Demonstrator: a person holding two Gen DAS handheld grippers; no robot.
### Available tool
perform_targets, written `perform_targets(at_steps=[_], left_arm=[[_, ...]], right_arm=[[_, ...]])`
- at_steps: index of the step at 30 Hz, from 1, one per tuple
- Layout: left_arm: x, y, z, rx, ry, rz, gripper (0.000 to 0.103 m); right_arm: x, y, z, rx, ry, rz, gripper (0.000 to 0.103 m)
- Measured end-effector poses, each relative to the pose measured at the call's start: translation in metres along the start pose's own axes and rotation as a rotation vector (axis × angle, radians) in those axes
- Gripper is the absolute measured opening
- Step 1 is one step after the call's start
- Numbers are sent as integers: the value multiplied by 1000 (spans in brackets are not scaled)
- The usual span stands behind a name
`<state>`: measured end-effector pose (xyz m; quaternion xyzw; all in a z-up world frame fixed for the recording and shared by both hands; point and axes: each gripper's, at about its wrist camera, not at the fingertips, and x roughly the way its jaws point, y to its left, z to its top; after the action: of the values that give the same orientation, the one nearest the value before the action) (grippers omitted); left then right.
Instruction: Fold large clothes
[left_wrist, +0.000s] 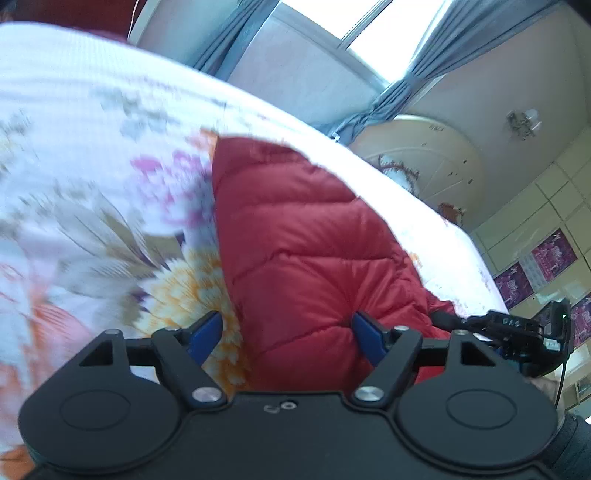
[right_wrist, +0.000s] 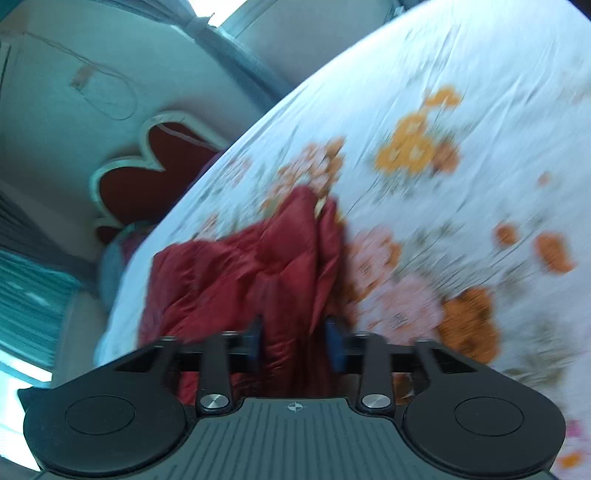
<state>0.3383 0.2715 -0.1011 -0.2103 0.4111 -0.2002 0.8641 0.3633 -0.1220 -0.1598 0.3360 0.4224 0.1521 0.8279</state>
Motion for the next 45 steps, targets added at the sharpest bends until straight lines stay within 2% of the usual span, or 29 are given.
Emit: perform_targets(at_steps=[1,3,4,6,9,11,12,15,19,22,25,27,29,32,35,38,41,43,45], left_arm=[[-12,0,1,13,-37,15,73],[-27,-9,9,73,-107,11,64],[-27,-15,15,106,-120,6,60],[-15,-32,26,188,-113,15,58],[19,-48,38,266,-76,33,51],[43,-45,38,259,-44,65,51],[51,-39,35,237,-33,71,51],[57,-28,30,183,-39,50,52],[58,-27,29,191,-32,48,52],[46,-31,31,197,-32,58,50],[12,-52,24,255,-85,14,50],[4,-71,12,331,-81,1,50],[10,-79,-2,373,-60,19,50],[21,-65,-16,351,-54,71,49],[14,-57,-19,317,-67,85,48],[-2,-58,-21,309,-66,89,48],[-26,-74,-29,315,-63,38,48],[-29,-88,-42,357,-37,24,48],[-22,-94,-55,385,-15,51,48]], right_arm=[[-13,6,2,-38,-43,-10,53],[-29,18,7,-109,-96,11,51],[-31,27,10,-155,-104,14,35],[-21,47,15,-258,-80,10,20],[9,68,16,-380,-35,-17,15],[30,64,8,-446,-8,-95,15],[38,54,3,-439,14,-113,15],[50,31,-6,-394,24,-124,15],[53,23,-4,-325,16,-129,15],[37,33,0,-317,2,-157,15],[-1,55,-5,-365,-47,-95,15],[-11,68,-16,-420,-29,-62,15],[-5,71,-26,-471,-3,-83,15],[9,48,-31,-435,21,-162,15],[9,35,-27,-373,39,-163,15],[-10,48,-28,-395,16,-148,15],[-38,69,-36,-414,-8,-69,15],[-42,83,-49,-454,22,-30,15],[-28,87,-65,-523,63,-92,15]])
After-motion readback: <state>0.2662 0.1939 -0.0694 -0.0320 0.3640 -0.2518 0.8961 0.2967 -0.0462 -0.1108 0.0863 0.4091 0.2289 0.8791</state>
